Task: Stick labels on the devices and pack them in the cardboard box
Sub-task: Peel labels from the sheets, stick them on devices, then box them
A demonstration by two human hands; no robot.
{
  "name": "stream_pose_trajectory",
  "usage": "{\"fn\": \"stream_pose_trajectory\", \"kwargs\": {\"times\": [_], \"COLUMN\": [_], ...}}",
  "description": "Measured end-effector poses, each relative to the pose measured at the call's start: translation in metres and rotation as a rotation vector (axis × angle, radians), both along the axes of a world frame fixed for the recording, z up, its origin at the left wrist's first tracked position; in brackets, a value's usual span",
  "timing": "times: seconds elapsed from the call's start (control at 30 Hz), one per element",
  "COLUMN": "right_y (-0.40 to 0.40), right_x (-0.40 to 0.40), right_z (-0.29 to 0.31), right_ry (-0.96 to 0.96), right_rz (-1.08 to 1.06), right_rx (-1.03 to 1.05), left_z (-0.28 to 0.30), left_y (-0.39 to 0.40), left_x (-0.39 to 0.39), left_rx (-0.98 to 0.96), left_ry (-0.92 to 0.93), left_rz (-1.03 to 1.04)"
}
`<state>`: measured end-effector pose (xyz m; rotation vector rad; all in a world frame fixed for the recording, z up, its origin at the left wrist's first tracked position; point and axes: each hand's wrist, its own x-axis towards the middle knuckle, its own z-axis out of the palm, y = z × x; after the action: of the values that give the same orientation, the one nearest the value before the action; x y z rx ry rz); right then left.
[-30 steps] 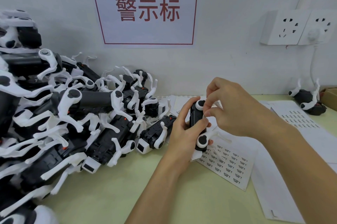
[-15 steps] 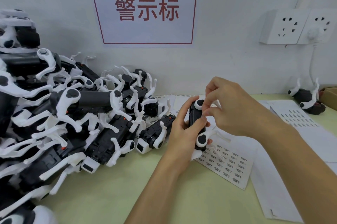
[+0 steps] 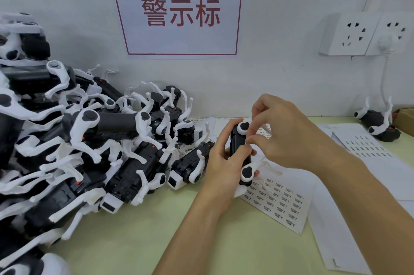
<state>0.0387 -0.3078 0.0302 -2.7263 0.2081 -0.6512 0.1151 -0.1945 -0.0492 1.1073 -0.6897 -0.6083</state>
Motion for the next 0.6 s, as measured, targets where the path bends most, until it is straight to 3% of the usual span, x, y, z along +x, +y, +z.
{"fn": "stream_pose_trajectory", "kwargs": {"times": [0.6], "right_y": [0.0030], "right_x": [0.0004], "right_z": [0.0006], "right_ry": [-0.004], "right_rz": [-0.105], "right_rx": [-0.054], "left_z": [-0.0029], "left_y": [-0.0003], "left_x": [0.0006], "left_rx": [-0.007], "left_ry": [0.015], "left_rz": [-0.016]}}
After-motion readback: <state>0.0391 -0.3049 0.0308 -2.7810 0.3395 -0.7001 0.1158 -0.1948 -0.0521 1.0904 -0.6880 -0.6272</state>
